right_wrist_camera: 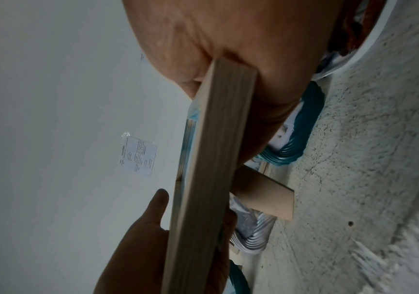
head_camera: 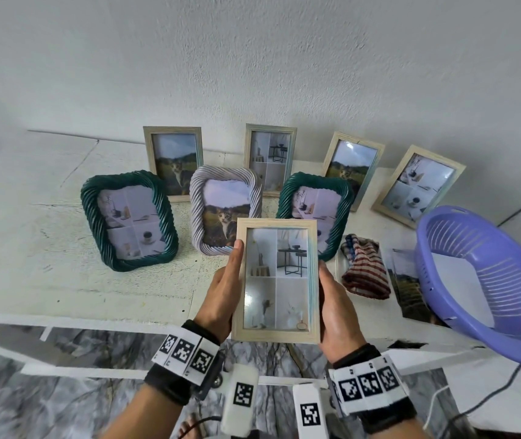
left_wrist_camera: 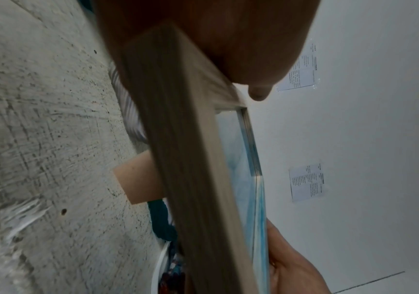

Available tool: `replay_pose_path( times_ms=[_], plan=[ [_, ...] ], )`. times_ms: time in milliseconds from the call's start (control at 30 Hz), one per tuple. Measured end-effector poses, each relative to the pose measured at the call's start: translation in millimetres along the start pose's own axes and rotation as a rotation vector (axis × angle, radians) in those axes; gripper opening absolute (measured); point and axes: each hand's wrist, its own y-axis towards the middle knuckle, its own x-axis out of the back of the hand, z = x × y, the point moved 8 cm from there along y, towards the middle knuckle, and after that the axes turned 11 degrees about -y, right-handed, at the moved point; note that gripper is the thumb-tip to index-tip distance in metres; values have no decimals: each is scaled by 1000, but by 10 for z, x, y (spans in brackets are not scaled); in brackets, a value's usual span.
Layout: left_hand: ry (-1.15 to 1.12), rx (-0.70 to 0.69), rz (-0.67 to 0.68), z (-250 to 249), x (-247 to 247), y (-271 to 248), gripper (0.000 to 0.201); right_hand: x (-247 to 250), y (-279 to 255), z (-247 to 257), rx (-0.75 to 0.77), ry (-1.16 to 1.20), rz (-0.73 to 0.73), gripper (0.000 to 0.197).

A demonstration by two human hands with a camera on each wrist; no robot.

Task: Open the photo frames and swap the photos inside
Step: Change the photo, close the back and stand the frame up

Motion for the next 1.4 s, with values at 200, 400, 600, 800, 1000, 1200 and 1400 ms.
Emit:
replay_pose_path(
  times_ms=[200, 400, 600, 800, 1000, 1200, 1400],
  plan=[
    [120, -49, -95, -87, 54, -31, 28, 145, -10, 303, 219, -335, -20, 34],
    [160, -115, -120, -147, 192, -4, 30, 820, 242, 1001, 470, -1137, -494, 16],
    [196, -108, -131, -130, 220, -19, 48, 1372, 901, 766, 89, -1603, -516, 56],
    [232, -127, -147, -192, 220, -56, 48, 1372, 1030, 485, 37, -1584, -487, 48],
    [241, -135, -168, -195, 248, -22, 55, 1152, 390, 949, 319, -1284, -655, 37],
    [330, -162, -150, -174, 226, 59, 54, -135, -558, 914, 908, -1521, -98, 39],
    [338, -214, -144, -154, 225, 148, 57, -390, -532, 491, 883, -1845, 48, 34]
  ],
)
